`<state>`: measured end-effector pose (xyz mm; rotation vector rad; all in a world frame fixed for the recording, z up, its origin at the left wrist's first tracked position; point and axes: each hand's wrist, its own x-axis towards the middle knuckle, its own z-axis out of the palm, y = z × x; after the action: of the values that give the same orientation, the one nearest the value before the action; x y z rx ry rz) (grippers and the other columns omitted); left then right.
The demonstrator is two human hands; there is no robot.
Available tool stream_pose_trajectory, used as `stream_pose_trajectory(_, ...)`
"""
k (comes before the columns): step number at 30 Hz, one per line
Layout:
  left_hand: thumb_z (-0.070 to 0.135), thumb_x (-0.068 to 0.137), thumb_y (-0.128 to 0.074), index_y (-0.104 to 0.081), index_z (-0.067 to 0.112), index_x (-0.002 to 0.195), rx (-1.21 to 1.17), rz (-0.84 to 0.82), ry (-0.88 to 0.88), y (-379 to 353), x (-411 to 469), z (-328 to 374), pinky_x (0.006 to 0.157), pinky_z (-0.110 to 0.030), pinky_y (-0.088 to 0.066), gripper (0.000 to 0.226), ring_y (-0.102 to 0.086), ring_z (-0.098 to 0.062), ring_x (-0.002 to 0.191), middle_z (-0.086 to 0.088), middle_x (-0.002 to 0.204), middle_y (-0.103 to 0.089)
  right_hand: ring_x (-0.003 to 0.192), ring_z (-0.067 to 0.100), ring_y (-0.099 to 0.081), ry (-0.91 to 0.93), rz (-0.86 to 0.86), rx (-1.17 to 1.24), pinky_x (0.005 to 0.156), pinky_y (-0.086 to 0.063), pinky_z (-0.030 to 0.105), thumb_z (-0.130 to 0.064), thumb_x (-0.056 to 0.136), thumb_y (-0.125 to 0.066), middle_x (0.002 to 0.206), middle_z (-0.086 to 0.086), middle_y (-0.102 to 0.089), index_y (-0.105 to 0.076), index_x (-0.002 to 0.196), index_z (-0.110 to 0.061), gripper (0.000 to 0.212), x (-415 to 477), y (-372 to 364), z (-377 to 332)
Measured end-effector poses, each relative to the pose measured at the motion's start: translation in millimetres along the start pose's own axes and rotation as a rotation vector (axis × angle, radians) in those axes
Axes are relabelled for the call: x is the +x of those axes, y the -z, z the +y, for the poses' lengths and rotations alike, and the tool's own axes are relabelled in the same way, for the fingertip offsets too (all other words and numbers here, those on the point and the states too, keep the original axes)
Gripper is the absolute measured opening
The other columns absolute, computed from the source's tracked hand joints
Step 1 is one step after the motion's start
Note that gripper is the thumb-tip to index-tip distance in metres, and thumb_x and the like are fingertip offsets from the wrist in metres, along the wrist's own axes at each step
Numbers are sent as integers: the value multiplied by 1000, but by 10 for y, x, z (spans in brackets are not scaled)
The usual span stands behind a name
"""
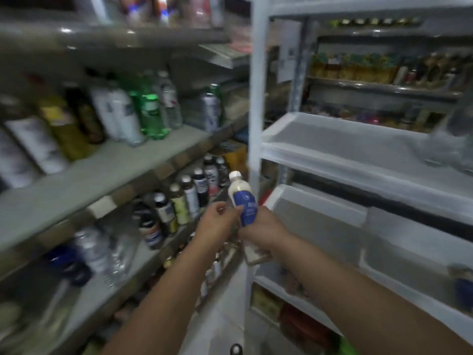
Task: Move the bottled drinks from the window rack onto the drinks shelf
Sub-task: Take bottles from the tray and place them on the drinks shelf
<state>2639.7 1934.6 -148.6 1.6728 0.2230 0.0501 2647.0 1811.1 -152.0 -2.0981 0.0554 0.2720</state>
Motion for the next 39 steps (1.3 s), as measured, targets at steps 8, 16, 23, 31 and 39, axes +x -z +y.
stream_pose_trajectory(8, 43, 64, -81, -71, 20, 87, 13, 544, -216, 2623, -895, 449, 59, -26, -56, 35, -72, -9, 71, 6, 78, -76, 78, 19, -63, 544, -154, -23, 56, -43, 27, -27, 62, -77, 91, 2, -64, -52, 103, -13, 50, -723, -2044, -1912)
stream_pose_trajectory(16, 38, 68, -74, -72, 17, 93, 46, 904, -315, 4549, -2007, 463, 72, -42, -60, 33, -74, -23, 80, -4, 84, -77, 80, 15, -64, 798, -451, 59, 56, -43, 26, -48, 51, -71, 93, -3, -64, -51, 103, -23, 60, -1779, -3592, -2969)
stream_pose_trajectory(23, 14, 79, -71, -71, 15, 107, 102, 931, -399, 5563, -2437, 170, 73, -27, -57, 28, -73, -20, 91, -3, 97, -77, 83, 13, -64, 875, -410, 33, 60, -41, 28, -56, 67, -68, 90, -12, -60, -49, 95, -31, 42, -2184, -4605, -3295)
stream_pose_trajectory(31, 24, 81, -65, -60, 31, 109, 439, 963, -247, 6260, -2152, 16, 87, -37, -54, 29, -67, -8, 100, 14, 105, -72, 94, 25, -57, 683, -326, 89, 74, -38, 29, -21, 94, -57, 102, -3, -55, -55, 110, -12, 19, -1989, -5764, -3684)
stream_pose_trajectory(39, 6, 82, -67, -57, 42, 96, 190, 1022, -275, 6429, -1970, -240, 84, -18, -47, 40, -61, 13, 91, 34, 93, -66, 115, 37, -59, 563, -228, 57, 94, -47, 41, -12, 90, -59, 123, 22, -59, -49, 121, 0, 35, -1574, -6321, -4305)
